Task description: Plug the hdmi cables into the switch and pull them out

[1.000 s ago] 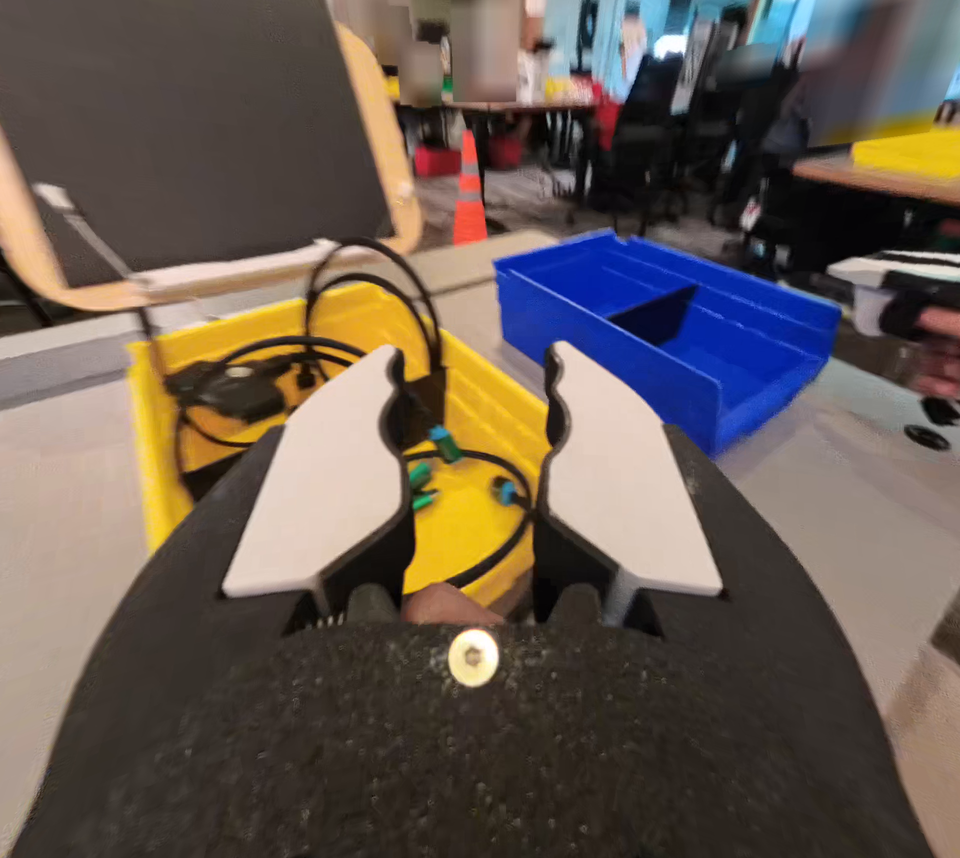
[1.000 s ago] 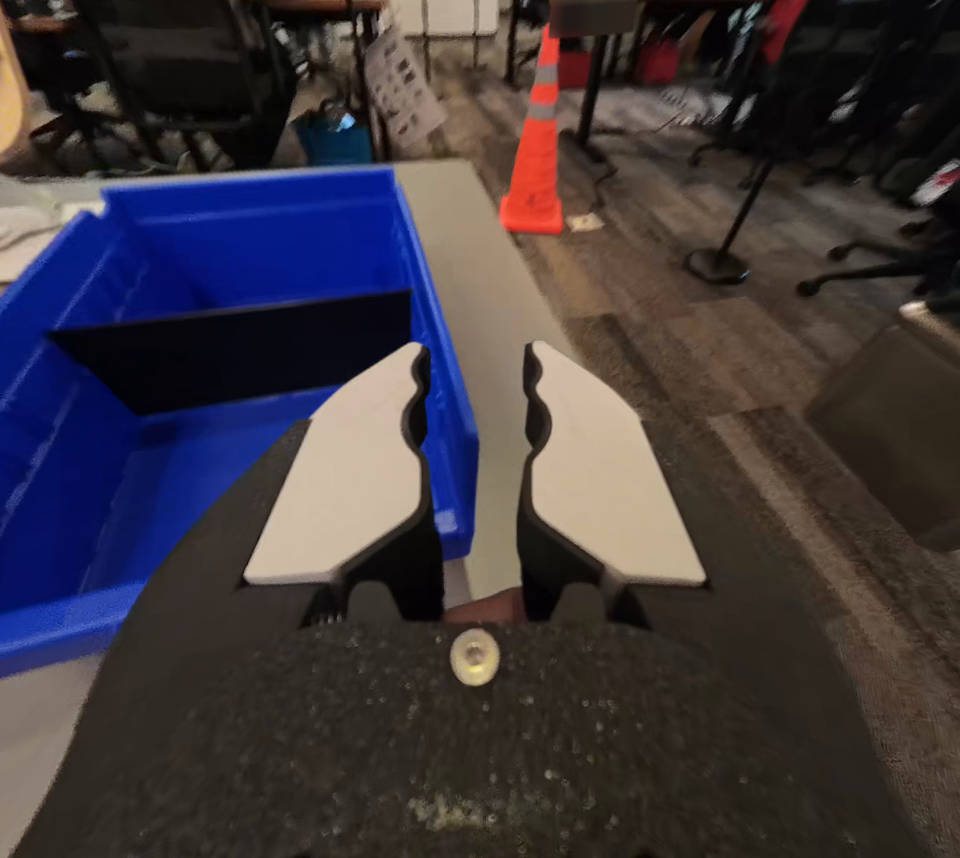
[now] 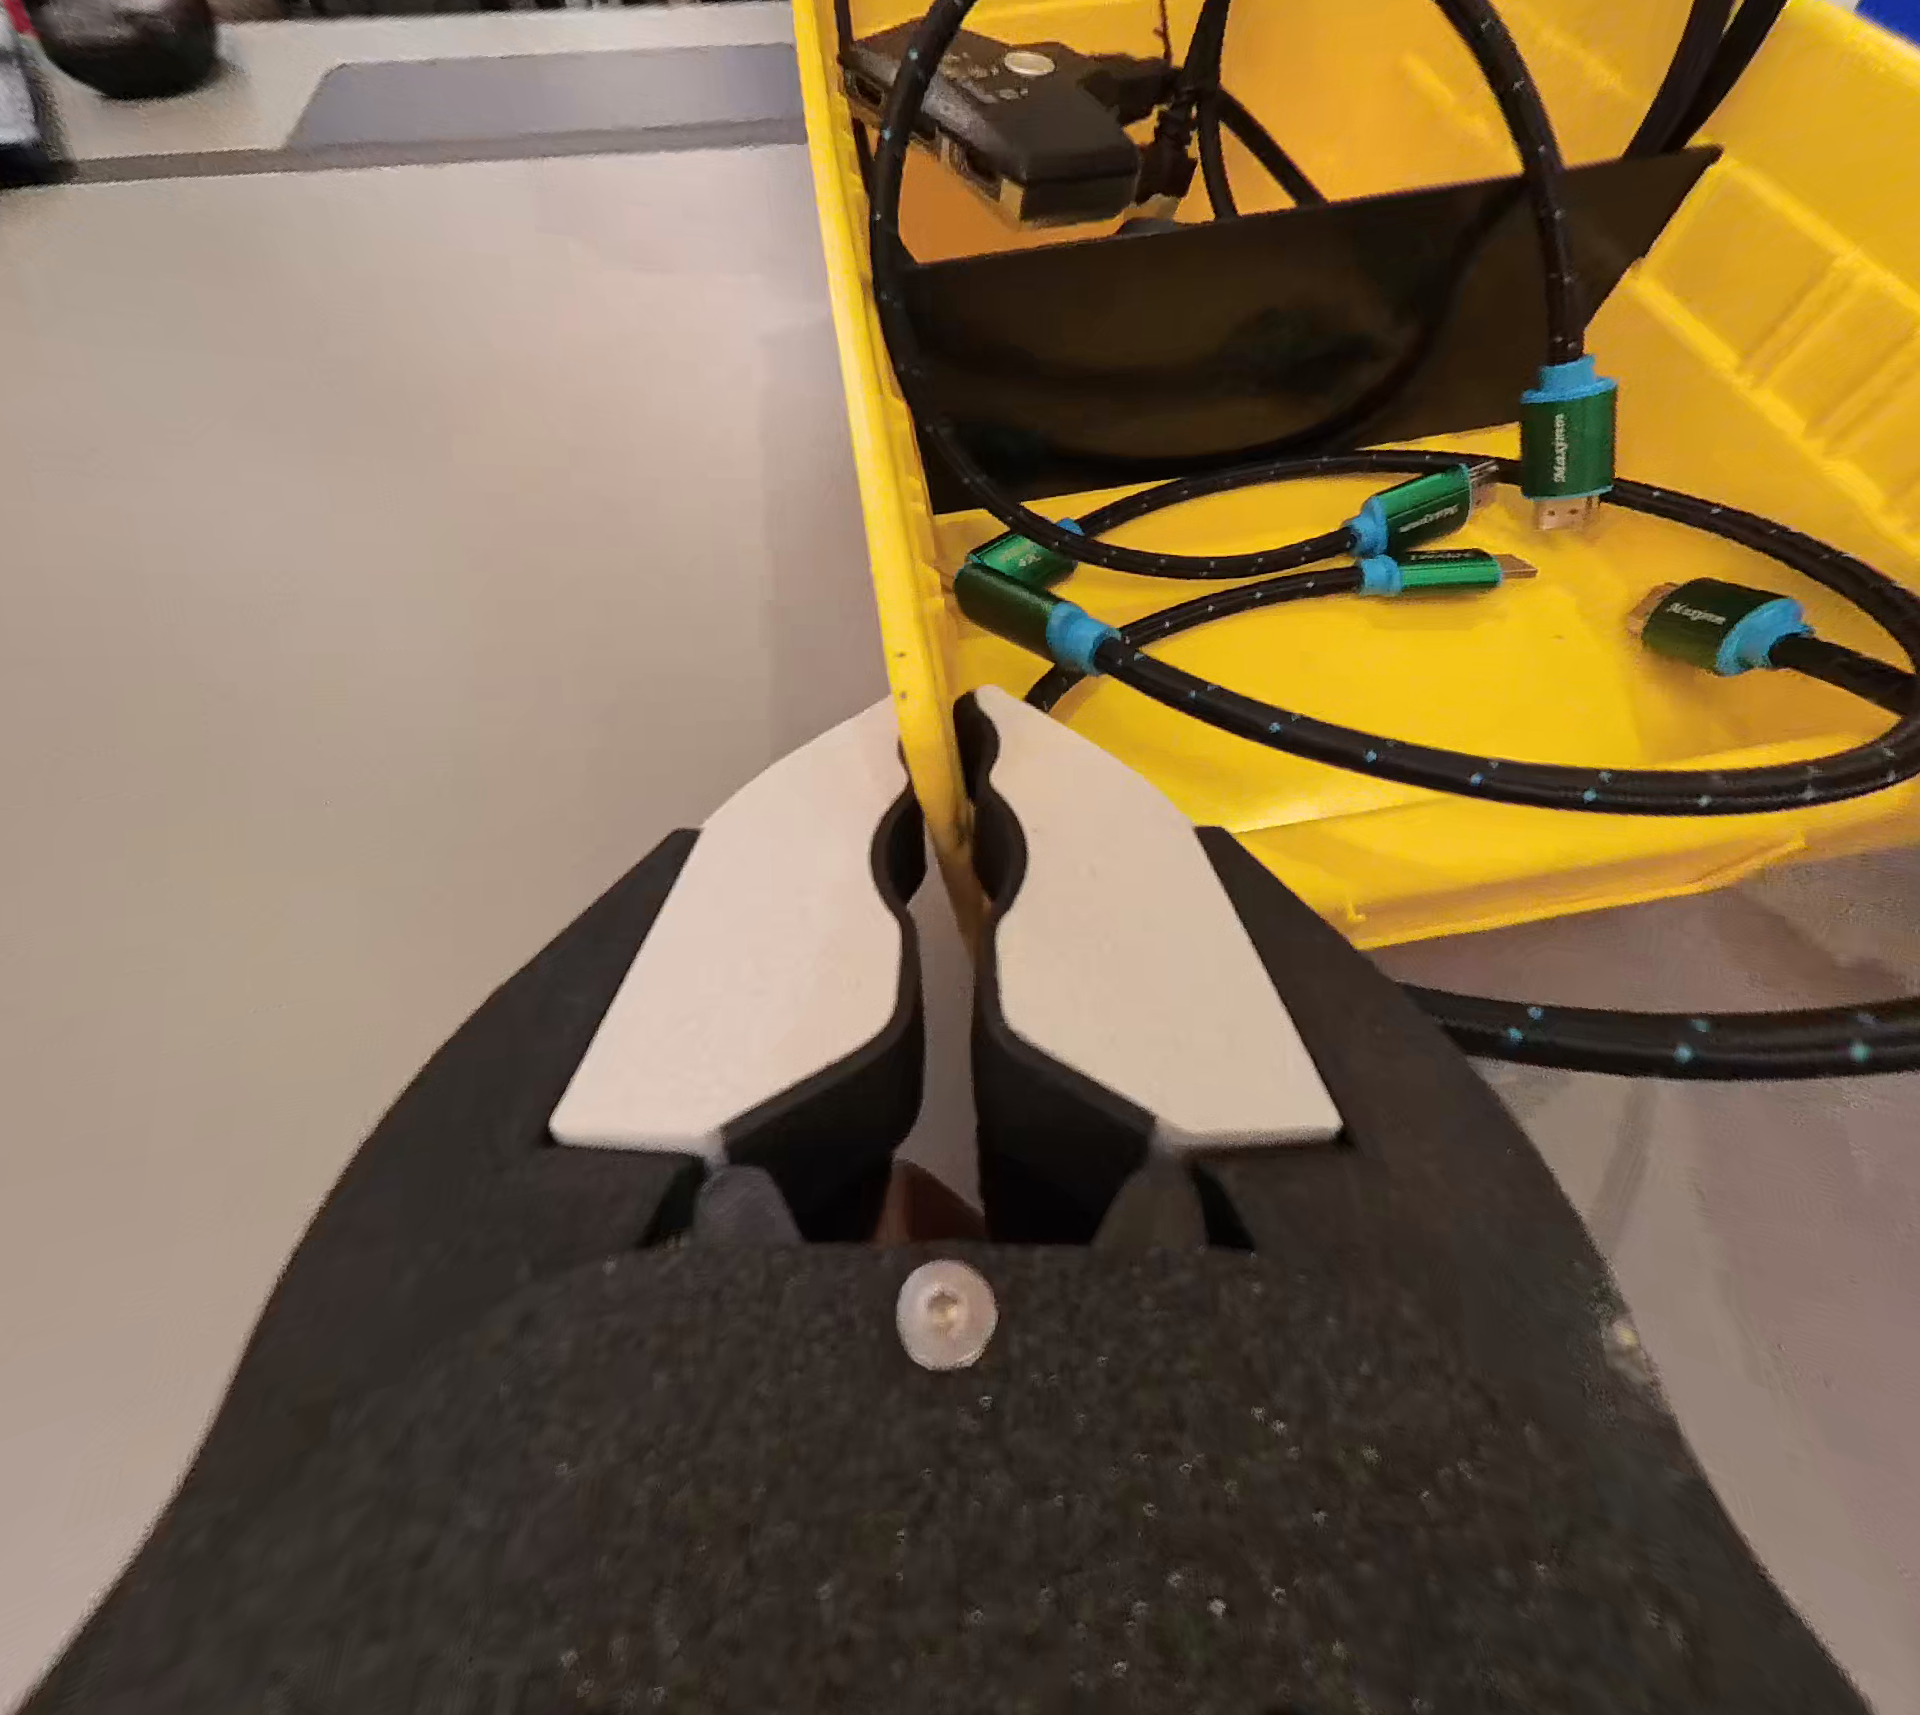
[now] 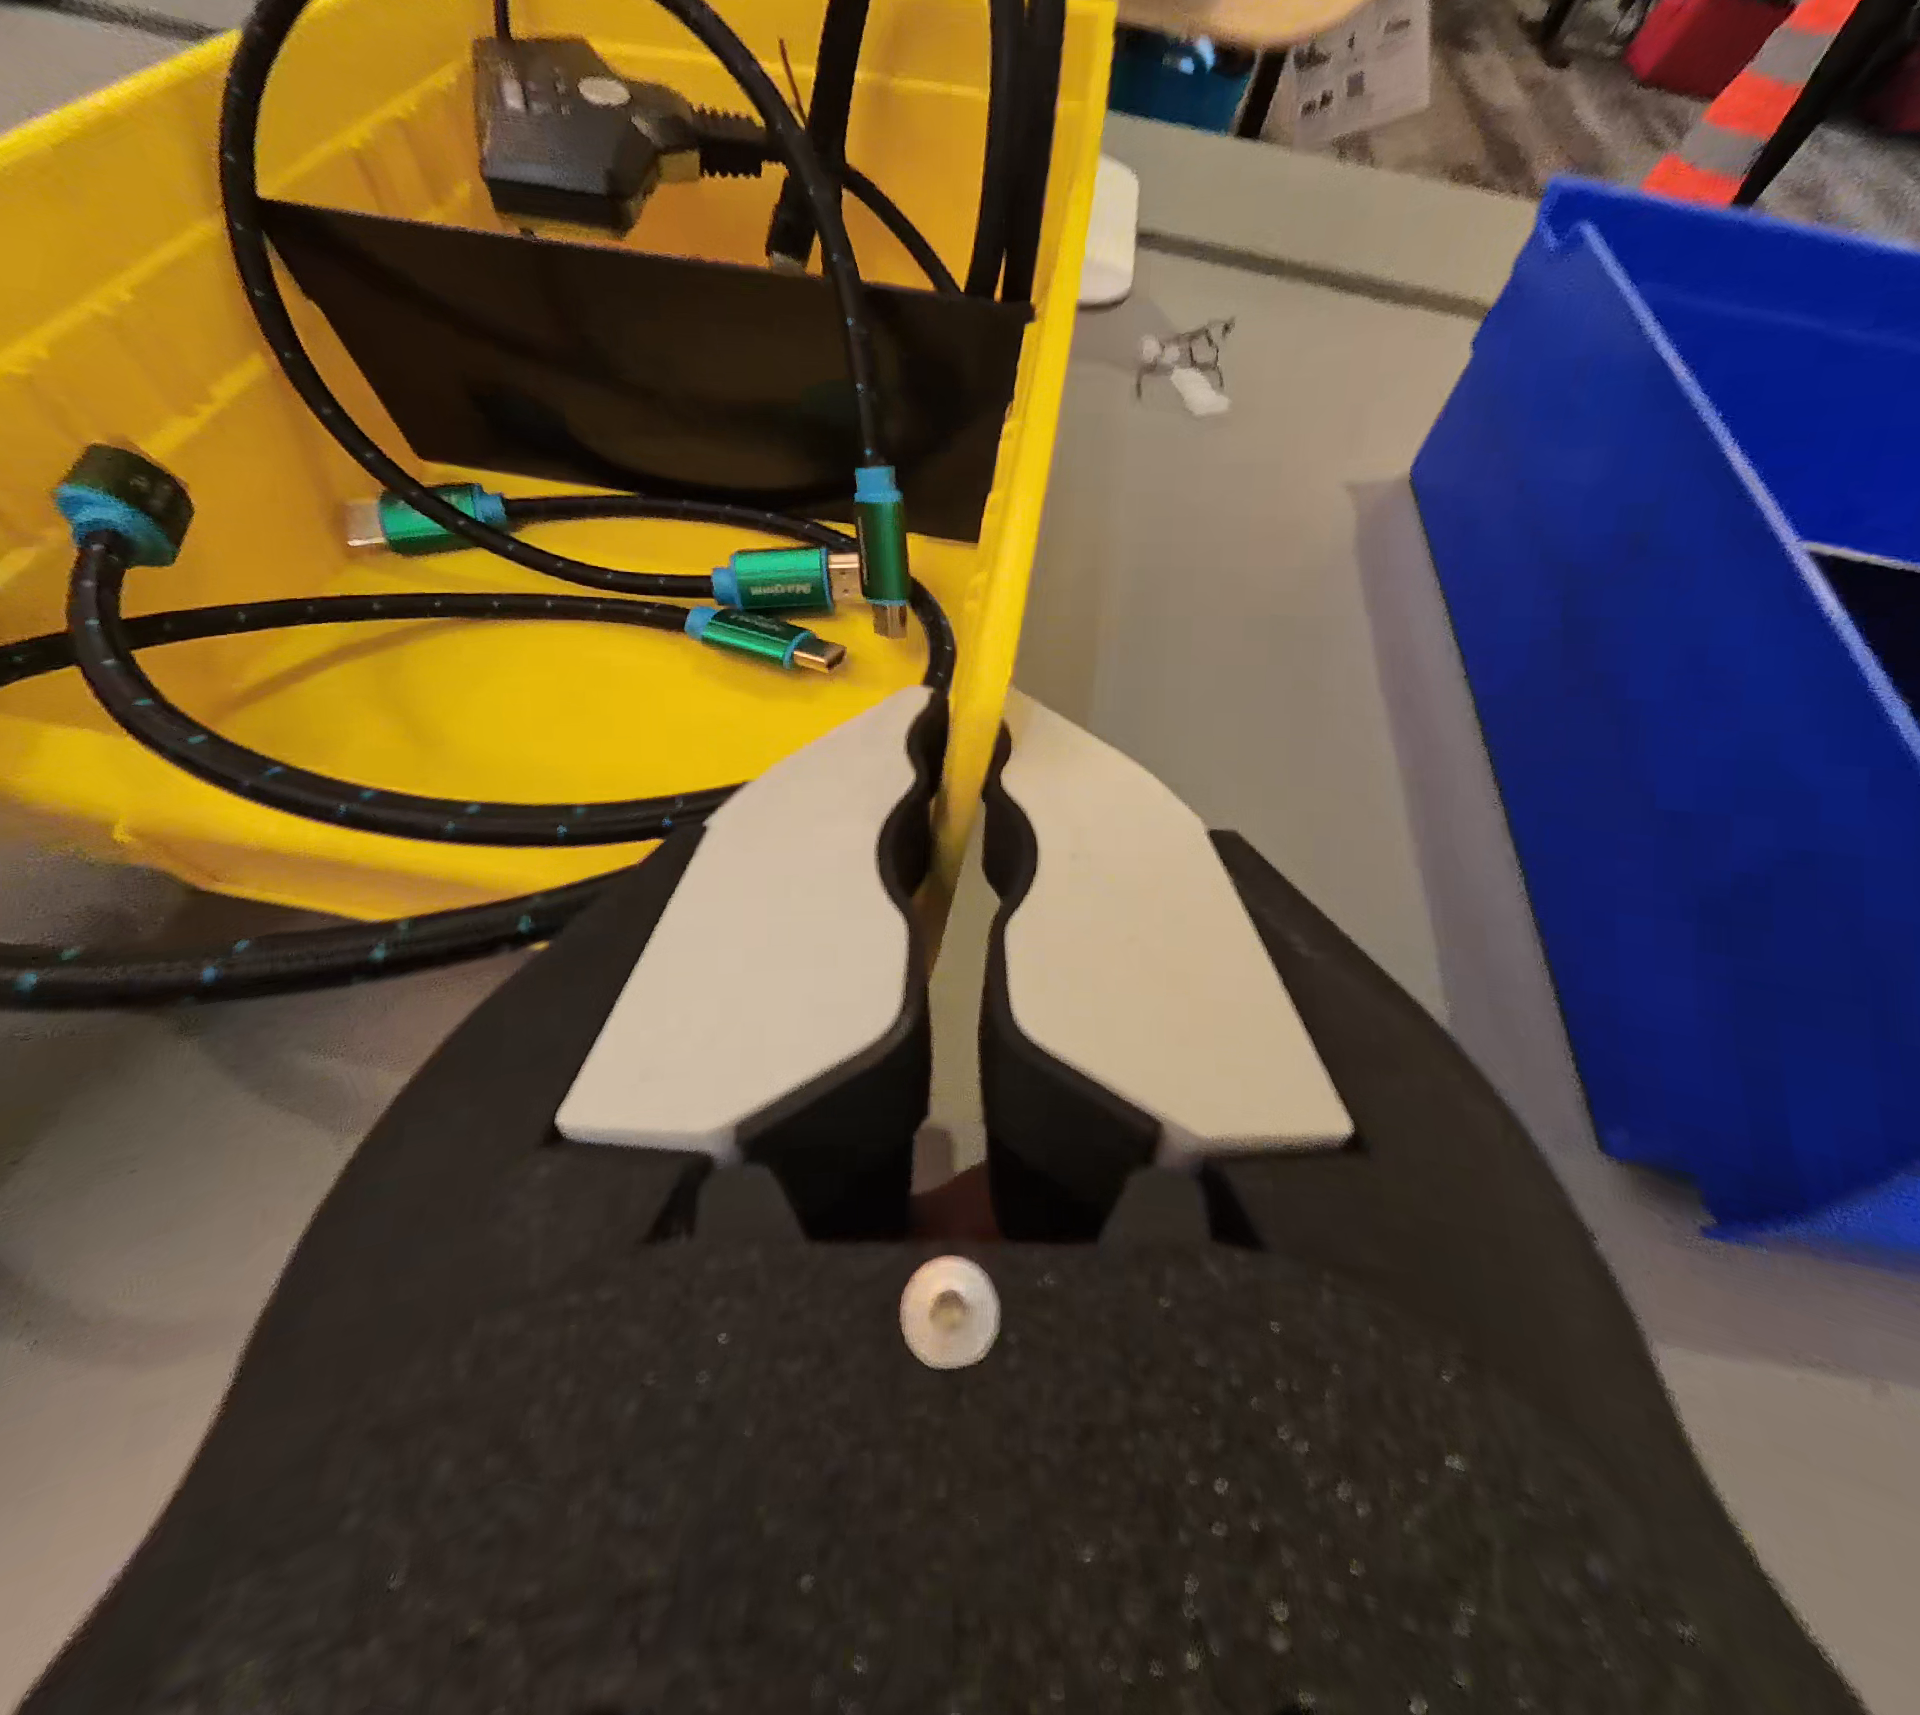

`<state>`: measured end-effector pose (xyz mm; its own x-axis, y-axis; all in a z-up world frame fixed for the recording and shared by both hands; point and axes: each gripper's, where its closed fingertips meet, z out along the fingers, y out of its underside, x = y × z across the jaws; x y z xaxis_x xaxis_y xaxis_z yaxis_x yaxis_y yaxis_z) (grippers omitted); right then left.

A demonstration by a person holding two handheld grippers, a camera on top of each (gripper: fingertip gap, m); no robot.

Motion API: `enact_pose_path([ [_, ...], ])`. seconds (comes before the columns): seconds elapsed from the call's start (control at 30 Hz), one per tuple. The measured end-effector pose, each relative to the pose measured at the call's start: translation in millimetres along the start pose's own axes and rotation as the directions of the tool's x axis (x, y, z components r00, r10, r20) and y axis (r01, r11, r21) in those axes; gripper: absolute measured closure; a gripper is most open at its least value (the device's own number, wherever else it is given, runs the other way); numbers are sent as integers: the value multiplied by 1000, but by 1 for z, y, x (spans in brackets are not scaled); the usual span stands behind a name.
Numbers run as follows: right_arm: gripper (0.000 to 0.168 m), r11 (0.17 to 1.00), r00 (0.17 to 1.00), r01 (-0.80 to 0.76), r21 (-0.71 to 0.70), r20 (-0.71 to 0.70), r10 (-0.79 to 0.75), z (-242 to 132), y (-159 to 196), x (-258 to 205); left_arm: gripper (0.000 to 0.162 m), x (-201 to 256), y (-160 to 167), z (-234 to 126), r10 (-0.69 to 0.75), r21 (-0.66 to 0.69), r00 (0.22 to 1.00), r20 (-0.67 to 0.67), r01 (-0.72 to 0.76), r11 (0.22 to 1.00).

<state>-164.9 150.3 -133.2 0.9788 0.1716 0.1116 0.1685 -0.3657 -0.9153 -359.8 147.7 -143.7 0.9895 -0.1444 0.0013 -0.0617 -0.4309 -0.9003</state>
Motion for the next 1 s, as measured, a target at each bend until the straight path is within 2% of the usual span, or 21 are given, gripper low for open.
enact_pose_path([
  [0.1, 165, 998, 1000, -26, 59, -3, 27, -8, -17, -21, 159, -24, -14, -18, 43, 70, 998, 47, -46, 996],
  [0.23, 165, 991, 1000, -12, 136, 14, 10, -3, -40, -70, 158, -81, -20, -35, 85, 110, 988, 125, -99, 989],
  [0.4, 165, 996, 993, 7, 84, 113, -16, 15, -47, -157, 158, -164, -3, -49, 60, 41, 982, 177, -69, 997],
  [0.57, 163, 1000, 984, 28, 12, 178, -29, 34, -33, -219, 158, -220, 15, -48, 97, -32, 978, 183, -92, 995],
  [0.63, 163, 1000, 983, 26, 13, 182, -28, 38, -30, -232, 157, -234, 17, -42, 88, -33, 977, 196, -83, 996],
  [0.8, 156, 1000, 957, 18, -13, 288, -14, 41, -30, -261, 152, -264, 21, -32, -65, -16, 963, 262, 71, 997],
  [0.93, 151, 998, 902, 41, -42, 432, -19, 34, -25, -270, 147, -272, 23, -37, -54, -9, 953, 297, 60, 998],
  [1.0, 137, 993, 857, 51, -104, 516, 10, 21, -10, -265, 145, -272, 24, -41, -58, -9, 951, 304, 63, 998],
])
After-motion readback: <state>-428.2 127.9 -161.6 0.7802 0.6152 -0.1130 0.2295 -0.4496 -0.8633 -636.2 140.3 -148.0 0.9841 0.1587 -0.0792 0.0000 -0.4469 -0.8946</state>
